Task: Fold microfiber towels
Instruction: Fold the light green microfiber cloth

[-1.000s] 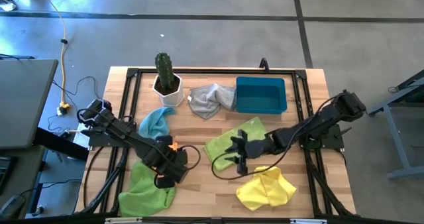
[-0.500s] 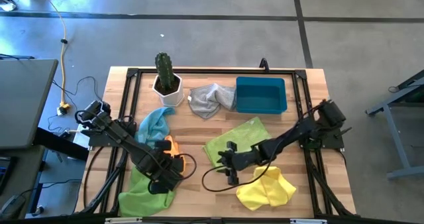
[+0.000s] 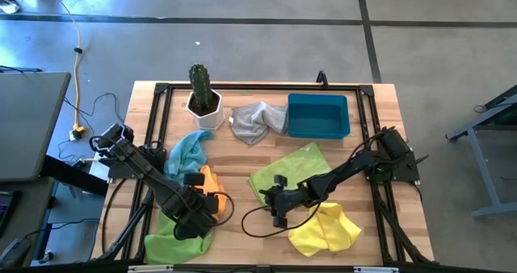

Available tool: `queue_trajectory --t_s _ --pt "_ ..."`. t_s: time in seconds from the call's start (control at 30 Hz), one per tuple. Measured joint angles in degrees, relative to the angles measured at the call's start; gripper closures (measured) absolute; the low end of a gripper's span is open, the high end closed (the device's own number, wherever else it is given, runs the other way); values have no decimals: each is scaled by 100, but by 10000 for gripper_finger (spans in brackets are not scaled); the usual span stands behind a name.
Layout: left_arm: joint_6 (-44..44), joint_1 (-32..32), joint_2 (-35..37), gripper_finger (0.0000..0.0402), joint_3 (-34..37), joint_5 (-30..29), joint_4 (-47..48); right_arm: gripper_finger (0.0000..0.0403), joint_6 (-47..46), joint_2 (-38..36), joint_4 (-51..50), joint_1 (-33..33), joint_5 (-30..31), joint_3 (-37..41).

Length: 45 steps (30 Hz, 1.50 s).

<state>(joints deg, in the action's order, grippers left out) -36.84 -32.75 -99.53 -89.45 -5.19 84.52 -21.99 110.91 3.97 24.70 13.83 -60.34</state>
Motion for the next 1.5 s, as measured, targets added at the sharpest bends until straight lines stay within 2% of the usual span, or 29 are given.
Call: queue_trajectory --t_s 0.4,0.9,1.03,1.27,1.5 --pt "-2 2 0 282 0 -13 -3 226 144 4 -210 9 12 0" --pt "-56 24 28 282 -2 -146 -4 231 273 360 -39 11 48 -13" --pt "-144 52 28 282 -2 -151 -3 271 253 372 -62 12 120 -13" --pt "-197 91 26 282 -2 -157 -3 386 -161 374 -99 3 179 -9" --pt "-197 129 26 282 -1 -160 -3 392 -932 272 -103 5 -6 9"
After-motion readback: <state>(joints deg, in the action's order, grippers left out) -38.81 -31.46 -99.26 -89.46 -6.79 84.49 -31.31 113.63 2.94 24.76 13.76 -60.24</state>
